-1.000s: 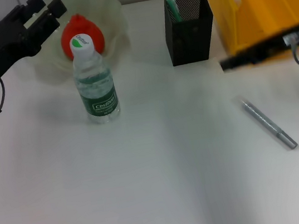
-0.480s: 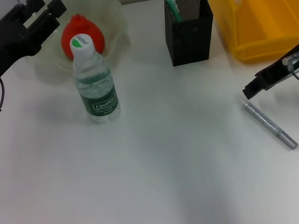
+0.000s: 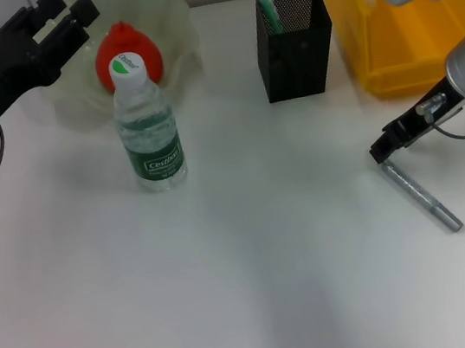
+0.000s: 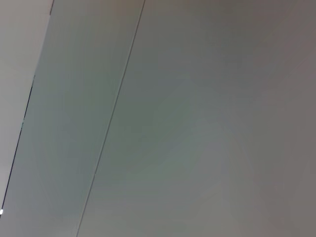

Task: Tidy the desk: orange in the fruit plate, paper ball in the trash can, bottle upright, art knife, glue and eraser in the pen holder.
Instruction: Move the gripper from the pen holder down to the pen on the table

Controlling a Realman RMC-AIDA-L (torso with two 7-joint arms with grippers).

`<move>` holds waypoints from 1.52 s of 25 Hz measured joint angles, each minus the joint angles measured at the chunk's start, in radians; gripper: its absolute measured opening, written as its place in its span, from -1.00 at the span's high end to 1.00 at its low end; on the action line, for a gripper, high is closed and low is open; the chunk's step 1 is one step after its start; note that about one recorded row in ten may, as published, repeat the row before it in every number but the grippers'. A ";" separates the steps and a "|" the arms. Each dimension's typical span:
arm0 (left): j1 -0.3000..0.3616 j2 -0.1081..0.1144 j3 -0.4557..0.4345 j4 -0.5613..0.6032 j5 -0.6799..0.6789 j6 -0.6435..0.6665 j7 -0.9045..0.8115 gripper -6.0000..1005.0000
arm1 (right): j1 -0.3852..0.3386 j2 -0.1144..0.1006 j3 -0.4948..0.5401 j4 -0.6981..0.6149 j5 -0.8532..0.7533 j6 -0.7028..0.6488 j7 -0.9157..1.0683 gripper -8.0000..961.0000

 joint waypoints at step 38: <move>0.001 0.000 -0.014 -0.009 0.001 0.008 0.001 -0.22 | -0.011 0.000 0.049 -0.020 0.055 -0.053 -0.064 0.68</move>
